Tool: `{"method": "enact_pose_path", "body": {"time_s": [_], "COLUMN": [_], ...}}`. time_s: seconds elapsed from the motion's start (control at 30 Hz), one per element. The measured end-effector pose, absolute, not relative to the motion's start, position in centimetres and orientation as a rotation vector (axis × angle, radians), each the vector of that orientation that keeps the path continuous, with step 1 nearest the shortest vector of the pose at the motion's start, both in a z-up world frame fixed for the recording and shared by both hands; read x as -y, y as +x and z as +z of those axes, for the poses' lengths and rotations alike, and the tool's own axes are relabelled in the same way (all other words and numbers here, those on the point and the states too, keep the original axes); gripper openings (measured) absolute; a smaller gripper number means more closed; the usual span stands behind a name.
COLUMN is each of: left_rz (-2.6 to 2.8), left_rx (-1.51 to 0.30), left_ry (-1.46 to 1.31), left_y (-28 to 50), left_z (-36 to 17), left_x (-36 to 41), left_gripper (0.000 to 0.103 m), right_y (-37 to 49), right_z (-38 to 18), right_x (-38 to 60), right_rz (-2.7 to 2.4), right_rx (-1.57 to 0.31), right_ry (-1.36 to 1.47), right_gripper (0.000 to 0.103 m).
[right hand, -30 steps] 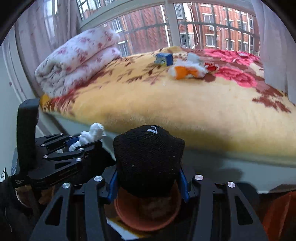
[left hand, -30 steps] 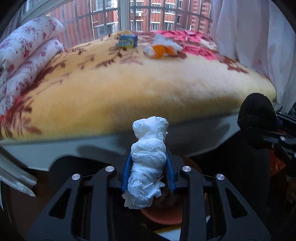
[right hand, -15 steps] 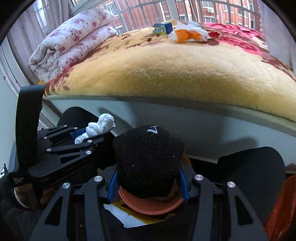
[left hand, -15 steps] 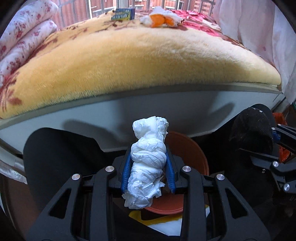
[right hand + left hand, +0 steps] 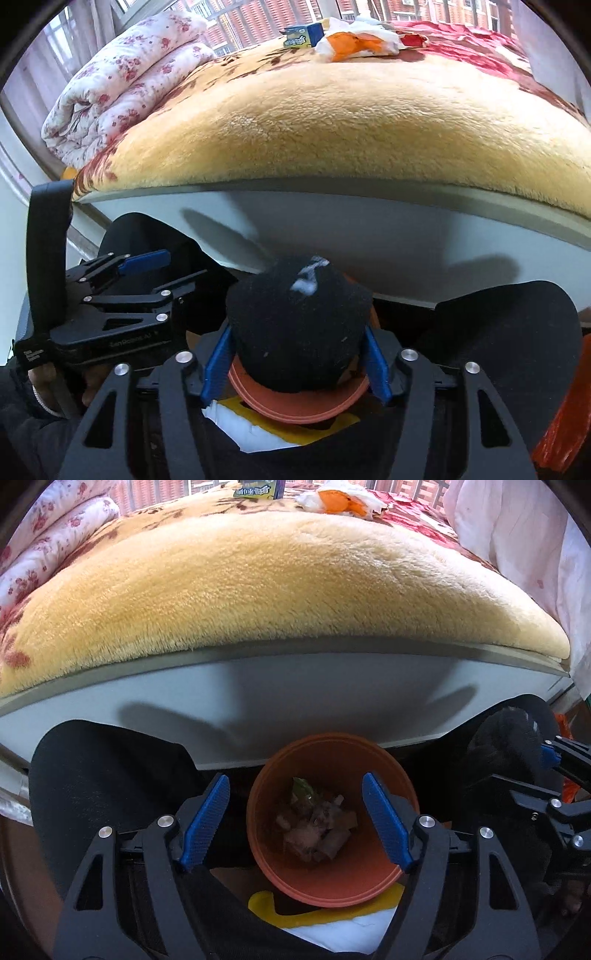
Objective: Collect trash
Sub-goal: 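Carry the black ball and white tissue down into the orange bucket and release both, then grasp the orange plastic bag with the right tool while the left tool grasps the blue carton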
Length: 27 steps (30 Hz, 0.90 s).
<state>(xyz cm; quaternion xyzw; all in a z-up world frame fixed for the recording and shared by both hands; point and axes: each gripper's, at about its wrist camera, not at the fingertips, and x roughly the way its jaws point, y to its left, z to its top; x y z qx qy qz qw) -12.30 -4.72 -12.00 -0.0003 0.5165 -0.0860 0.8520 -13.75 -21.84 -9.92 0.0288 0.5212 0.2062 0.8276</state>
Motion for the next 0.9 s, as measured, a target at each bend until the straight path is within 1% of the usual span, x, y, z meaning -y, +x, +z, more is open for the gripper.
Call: {"method": "enact_pose_path", "body": {"time_s": [0.17, 0.23, 0.33, 0.6, 0.77, 0.8, 0.83, 0.9], "left_rz": [-0.174, -0.17, -0.167, -0.152, -0.15, -0.157, -0.162, -0.161], "left_rx": [-1.08, -1.076, -1.074, -1.038, -0.98, -0.97, -0.957, -0.92], "left_ry": [-0.004, -0.005, -0.01, 0.002, 0.056, 0.059, 0.061, 0.06], "left_y": [-12.2, -12.2, -12.3, -12.3, -11.6, -11.4, -11.1, -10.4], "left_z": [-12.0, -11.8, -11.7, -10.7, -8.2, -7.5, -6.8, -5.3], "left_x": [4.6, 4.6, 4.4, 3.9, 4.1, 4.2, 4.3, 4.3], "left_gripper": [0.073, 0.073, 0.073, 0.073, 0.073, 0.073, 0.077, 0.079], "right_y": [-13.6, -13.6, -13.8, -13.7, -12.8, -12.2, -11.6, -10.2], "right_z": [-10.2, -10.2, -9.9, -9.3, -6.9, -6.0, -5.1, -3.6], "right_x": [21.8, 21.8, 21.8, 21.8, 22.8, 23.2, 23.6, 24.3], "right_rz": [0.436, 0.436, 0.442, 0.437, 0.447, 0.448, 0.45, 0.449], "right_rx": [-1.121, -1.118, -1.096, -1.083, -1.03, -1.011, -0.993, -0.963], "right_ry": [0.063, 0.063, 0.056, 0.051, 0.066, 0.071, 0.079, 0.087], "right_gripper": [0.064, 0.073, 0.078, 0.078, 0.078, 0.078, 0.078, 0.078]}}
